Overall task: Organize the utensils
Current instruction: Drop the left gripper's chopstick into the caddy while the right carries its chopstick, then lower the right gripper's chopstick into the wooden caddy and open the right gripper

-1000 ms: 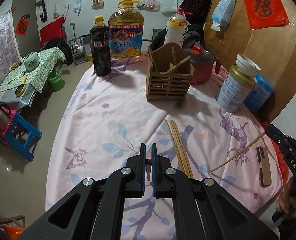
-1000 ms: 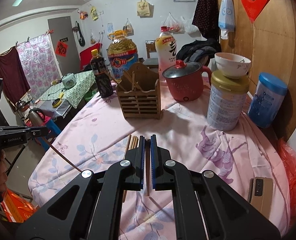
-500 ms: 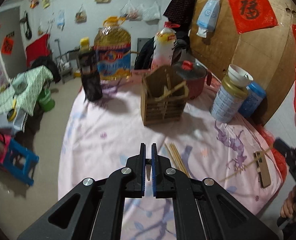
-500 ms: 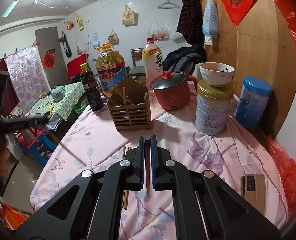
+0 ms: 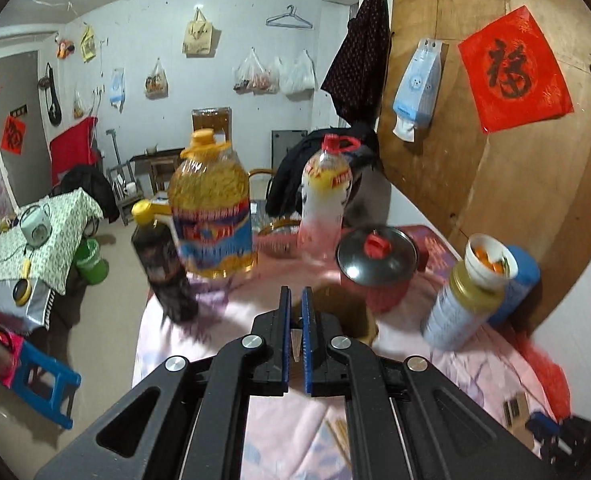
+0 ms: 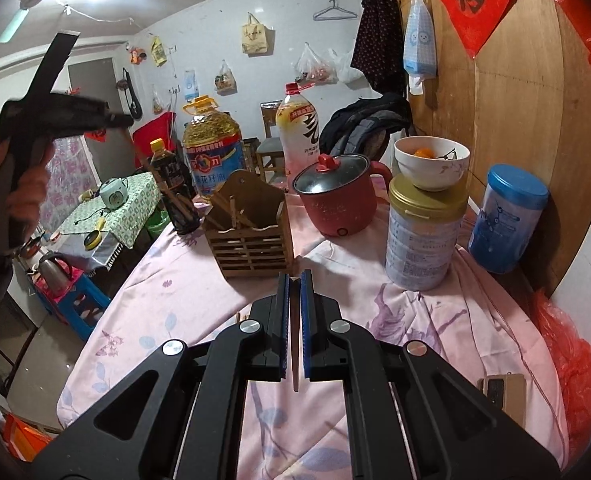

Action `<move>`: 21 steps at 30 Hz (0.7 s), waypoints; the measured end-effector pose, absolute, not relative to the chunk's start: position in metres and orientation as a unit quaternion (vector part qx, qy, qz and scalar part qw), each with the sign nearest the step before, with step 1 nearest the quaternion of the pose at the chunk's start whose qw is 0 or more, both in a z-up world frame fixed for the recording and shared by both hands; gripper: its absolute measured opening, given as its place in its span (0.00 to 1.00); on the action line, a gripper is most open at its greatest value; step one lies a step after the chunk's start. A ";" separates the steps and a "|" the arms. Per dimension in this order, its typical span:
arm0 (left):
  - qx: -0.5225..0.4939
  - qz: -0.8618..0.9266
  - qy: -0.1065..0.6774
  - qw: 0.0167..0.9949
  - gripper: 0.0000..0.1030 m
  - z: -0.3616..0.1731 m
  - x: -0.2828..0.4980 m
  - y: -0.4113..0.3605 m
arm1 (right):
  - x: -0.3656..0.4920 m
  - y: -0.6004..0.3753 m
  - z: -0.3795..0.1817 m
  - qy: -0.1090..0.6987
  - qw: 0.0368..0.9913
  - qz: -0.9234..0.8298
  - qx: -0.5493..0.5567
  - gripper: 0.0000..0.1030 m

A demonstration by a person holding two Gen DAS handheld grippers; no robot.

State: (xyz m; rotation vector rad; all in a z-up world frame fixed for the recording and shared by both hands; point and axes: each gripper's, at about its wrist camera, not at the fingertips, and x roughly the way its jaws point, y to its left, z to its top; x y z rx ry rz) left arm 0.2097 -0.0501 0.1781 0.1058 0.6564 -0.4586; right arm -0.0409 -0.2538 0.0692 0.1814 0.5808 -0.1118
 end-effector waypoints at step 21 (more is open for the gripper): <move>0.015 -0.128 0.382 0.915 0.79 0.094 0.229 -0.014 | -0.003 -0.290 0.072 0.292 0.950 -0.047 0.099 0.06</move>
